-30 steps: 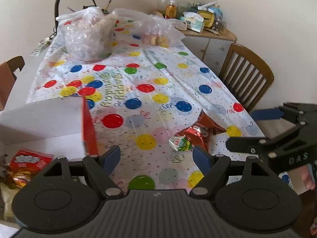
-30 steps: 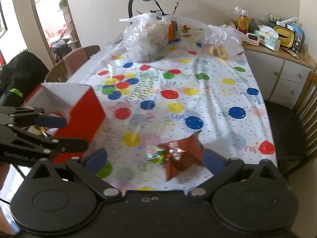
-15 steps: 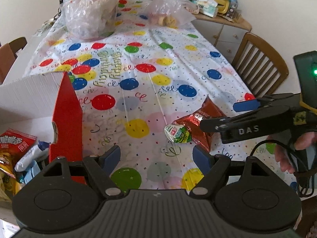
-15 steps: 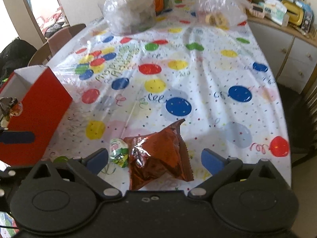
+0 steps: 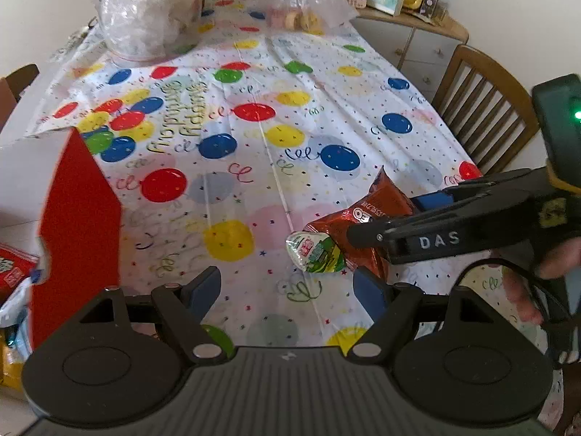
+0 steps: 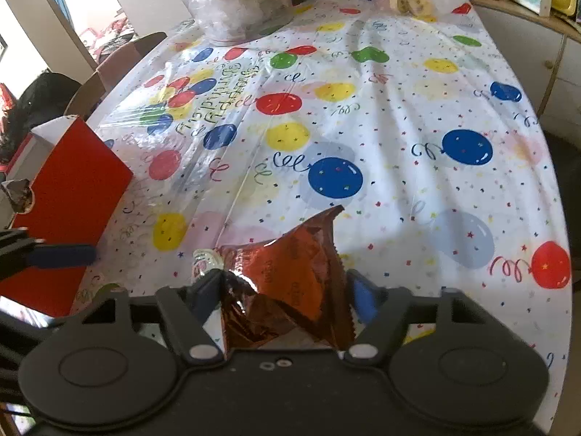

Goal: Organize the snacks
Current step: 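Grasp the green-and-white pouch with the left tool while the right tool grasps the red-brown foil bag, then carry the green pouch and red-brown foil bag over the box with both tools, then open both tools to drop the pouch and foil bag into the box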

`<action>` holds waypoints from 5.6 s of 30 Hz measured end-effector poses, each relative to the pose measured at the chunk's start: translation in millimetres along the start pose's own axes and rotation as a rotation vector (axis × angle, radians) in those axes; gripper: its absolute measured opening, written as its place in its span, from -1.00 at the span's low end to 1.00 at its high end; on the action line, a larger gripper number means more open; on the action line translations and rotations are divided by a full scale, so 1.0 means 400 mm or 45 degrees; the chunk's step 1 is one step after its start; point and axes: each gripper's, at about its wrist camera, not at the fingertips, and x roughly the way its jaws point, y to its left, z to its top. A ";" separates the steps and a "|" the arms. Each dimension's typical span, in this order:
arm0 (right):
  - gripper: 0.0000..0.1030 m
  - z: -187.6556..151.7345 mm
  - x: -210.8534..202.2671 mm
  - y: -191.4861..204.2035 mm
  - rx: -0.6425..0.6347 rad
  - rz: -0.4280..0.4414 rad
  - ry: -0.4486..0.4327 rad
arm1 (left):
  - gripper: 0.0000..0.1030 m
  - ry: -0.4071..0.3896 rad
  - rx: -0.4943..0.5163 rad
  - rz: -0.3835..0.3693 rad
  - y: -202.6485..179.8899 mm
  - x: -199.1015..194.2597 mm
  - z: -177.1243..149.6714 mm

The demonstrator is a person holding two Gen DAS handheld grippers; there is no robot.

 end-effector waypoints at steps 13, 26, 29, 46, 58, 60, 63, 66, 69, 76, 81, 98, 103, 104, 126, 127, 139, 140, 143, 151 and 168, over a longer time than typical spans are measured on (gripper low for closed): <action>0.05 -0.018 -0.040 -0.088 0.106 0.000 -0.042 | 0.55 0.138 -0.134 -0.044 -0.009 0.120 0.056; 0.05 -0.051 -0.089 -0.163 0.167 -0.047 -0.081 | 0.13 0.215 -0.196 0.088 -0.056 0.185 0.076; 0.05 -0.054 -0.093 -0.157 0.158 -0.055 -0.081 | -0.12 0.206 -0.172 0.129 -0.060 0.180 0.075; 0.05 -0.099 -0.152 -0.048 0.107 -0.087 -0.096 | -0.38 0.148 -0.165 0.019 -0.008 0.103 0.026; 0.05 -0.114 -0.245 0.091 0.066 -0.109 -0.162 | -0.38 0.054 -0.118 -0.056 0.053 -0.065 -0.023; 0.05 -0.112 -0.259 0.119 0.053 -0.108 -0.178 | -0.38 0.036 -0.114 -0.060 0.068 -0.092 -0.029; 0.05 -0.107 -0.278 0.166 0.032 -0.104 -0.201 | -0.38 0.016 -0.118 -0.074 0.095 -0.133 -0.036; 0.05 -0.098 -0.292 0.214 0.016 -0.100 -0.221 | -0.38 -0.012 -0.115 -0.083 0.123 -0.173 -0.042; 0.05 -0.086 -0.299 0.261 -0.001 -0.090 -0.239 | -0.38 -0.036 -0.111 -0.080 0.154 -0.209 -0.043; 0.05 -0.059 -0.302 0.367 -0.035 -0.076 -0.280 | -0.38 -0.119 -0.102 -0.062 0.236 -0.294 -0.040; 0.06 -0.039 -0.291 0.441 -0.060 -0.066 -0.301 | -0.38 -0.165 -0.098 -0.045 0.302 -0.345 -0.041; 0.06 0.055 -0.152 0.684 -0.156 -0.049 -0.294 | -0.37 -0.199 -0.164 0.071 0.589 -0.420 -0.073; 0.06 0.085 -0.085 0.732 -0.181 -0.054 -0.254 | -0.37 -0.181 -0.198 0.115 0.667 -0.409 -0.087; 0.06 0.092 -0.070 0.738 -0.183 -0.055 -0.244 | -0.37 -0.173 -0.207 0.124 0.682 -0.404 -0.089; 0.07 0.173 0.186 0.771 -0.187 -0.132 -0.061 | -0.37 -0.003 -0.191 0.146 0.784 -0.254 -0.090; 0.09 0.171 0.191 0.775 -0.194 -0.140 -0.061 | -0.37 0.005 -0.185 0.145 0.781 -0.247 -0.091; 0.24 0.159 0.176 0.778 -0.221 -0.157 -0.070 | -0.35 0.069 -0.180 0.157 0.770 -0.202 -0.103; 0.25 0.156 0.172 0.778 -0.220 -0.155 -0.075 | -0.34 0.069 -0.180 0.155 0.769 -0.202 -0.105; 0.32 0.148 0.158 0.776 -0.213 -0.145 -0.084 | -0.34 0.069 -0.178 0.158 0.765 -0.204 -0.106; 0.53 0.117 0.077 0.786 -0.226 -0.090 -0.157 | -0.12 0.037 -0.190 0.152 0.755 -0.234 -0.116; 0.94 0.059 -0.113 0.821 -0.236 -0.003 -0.391 | 0.41 -0.171 -0.192 0.150 0.712 -0.408 -0.145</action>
